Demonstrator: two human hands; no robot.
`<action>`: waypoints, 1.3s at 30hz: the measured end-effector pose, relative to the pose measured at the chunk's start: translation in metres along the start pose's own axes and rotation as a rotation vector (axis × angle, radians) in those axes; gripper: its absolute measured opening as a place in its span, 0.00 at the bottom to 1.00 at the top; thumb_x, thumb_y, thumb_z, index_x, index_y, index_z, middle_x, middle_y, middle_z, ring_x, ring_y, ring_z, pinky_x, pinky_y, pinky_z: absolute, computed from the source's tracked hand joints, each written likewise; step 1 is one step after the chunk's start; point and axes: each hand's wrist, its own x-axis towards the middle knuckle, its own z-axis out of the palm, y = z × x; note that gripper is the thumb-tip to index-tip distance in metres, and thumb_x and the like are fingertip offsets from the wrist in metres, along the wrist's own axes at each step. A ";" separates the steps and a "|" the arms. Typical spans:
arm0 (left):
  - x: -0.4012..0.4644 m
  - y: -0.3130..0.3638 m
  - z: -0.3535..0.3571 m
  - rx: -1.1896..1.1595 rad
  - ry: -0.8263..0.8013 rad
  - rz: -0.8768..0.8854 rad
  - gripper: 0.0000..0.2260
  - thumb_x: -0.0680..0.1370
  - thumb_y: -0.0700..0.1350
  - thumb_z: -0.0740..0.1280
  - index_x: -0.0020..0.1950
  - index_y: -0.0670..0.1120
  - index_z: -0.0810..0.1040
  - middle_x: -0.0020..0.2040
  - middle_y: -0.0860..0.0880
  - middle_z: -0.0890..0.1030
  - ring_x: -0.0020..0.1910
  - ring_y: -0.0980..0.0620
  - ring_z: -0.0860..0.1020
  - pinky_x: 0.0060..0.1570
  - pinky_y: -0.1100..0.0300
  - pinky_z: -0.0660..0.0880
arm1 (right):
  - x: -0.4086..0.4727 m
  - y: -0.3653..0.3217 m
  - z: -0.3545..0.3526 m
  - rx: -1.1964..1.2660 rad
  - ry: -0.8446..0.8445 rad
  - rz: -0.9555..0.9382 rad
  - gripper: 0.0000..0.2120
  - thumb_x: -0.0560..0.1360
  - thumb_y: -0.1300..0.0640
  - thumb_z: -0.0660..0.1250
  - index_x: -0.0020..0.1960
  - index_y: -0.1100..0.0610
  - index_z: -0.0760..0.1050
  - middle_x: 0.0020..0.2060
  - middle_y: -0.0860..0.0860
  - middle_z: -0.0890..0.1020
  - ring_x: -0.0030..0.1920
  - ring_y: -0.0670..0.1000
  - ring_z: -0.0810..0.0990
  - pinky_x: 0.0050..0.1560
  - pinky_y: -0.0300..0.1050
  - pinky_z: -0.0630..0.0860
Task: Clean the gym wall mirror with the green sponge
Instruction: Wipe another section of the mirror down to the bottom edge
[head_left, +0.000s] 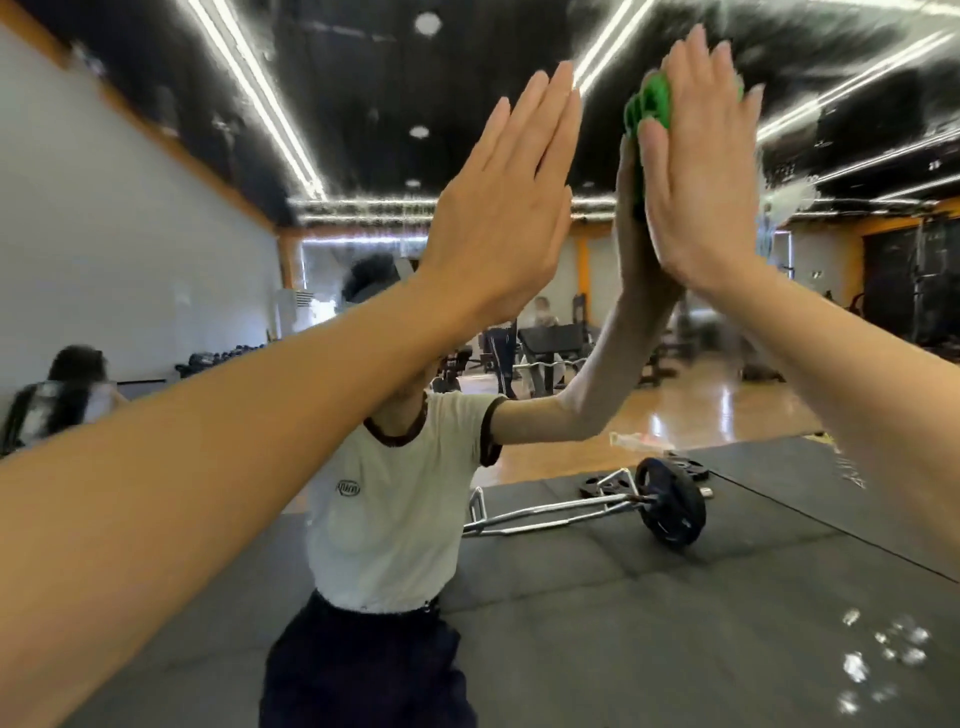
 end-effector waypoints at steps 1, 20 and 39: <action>-0.006 -0.008 -0.007 -0.009 0.007 0.010 0.26 0.86 0.45 0.48 0.82 0.38 0.49 0.83 0.41 0.49 0.82 0.44 0.47 0.79 0.54 0.39 | -0.004 0.005 0.000 -0.013 -0.012 -0.012 0.27 0.86 0.52 0.46 0.81 0.62 0.52 0.81 0.58 0.54 0.81 0.58 0.49 0.79 0.54 0.41; -0.080 -0.118 -0.037 0.052 0.037 -0.154 0.28 0.86 0.47 0.51 0.83 0.41 0.46 0.84 0.43 0.46 0.83 0.47 0.45 0.79 0.58 0.39 | -0.045 -0.091 0.012 0.056 -0.143 -0.580 0.27 0.85 0.49 0.49 0.80 0.60 0.57 0.80 0.57 0.59 0.80 0.56 0.55 0.80 0.52 0.44; -0.080 -0.117 -0.034 0.033 0.093 -0.130 0.28 0.85 0.49 0.49 0.83 0.38 0.50 0.83 0.41 0.50 0.82 0.46 0.48 0.78 0.60 0.38 | -0.107 -0.055 0.006 0.056 0.030 0.221 0.28 0.85 0.51 0.47 0.82 0.60 0.53 0.81 0.56 0.52 0.81 0.53 0.45 0.80 0.51 0.39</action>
